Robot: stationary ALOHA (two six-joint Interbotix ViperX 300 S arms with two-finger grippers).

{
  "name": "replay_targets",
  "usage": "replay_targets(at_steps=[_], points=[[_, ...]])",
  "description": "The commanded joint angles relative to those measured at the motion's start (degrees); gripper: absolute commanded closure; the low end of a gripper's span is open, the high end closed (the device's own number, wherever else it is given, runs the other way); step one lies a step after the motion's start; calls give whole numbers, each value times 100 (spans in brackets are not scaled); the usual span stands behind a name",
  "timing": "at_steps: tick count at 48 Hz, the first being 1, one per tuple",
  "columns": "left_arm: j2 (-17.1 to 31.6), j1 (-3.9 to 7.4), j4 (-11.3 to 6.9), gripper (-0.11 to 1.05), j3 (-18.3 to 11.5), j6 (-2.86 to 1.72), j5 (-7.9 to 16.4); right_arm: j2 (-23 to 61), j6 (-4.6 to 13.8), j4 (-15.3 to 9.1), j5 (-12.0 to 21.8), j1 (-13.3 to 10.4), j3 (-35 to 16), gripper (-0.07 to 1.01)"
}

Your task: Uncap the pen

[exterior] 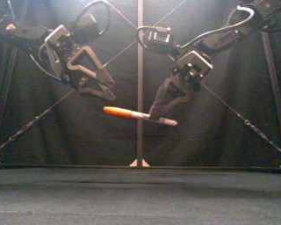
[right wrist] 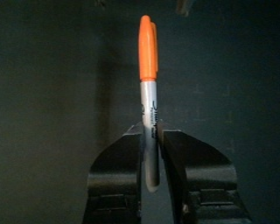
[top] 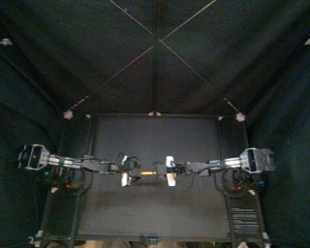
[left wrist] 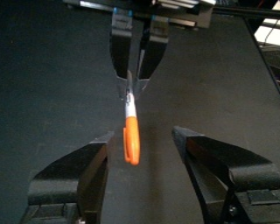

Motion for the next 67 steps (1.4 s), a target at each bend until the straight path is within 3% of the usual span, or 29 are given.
replay_targets(at_steps=[1,8,26,48,67], points=[[114,70,-97,5,-202,0,35,-158,9,-18,-26,-26,-167,45],[334,141,-193,5,-272,0,97,-158,9,-18,-26,-26,-185,45],[492,264,-246,8,-308,0,193,-158,0,-18,-26,-26,-193,45],[483,299,-255,54,-299,9,202,-158,18,-18,-53,-26,-176,45],[264,290,-264,55,-62,0,202,-422,26,18,-26,-114,88,45]])
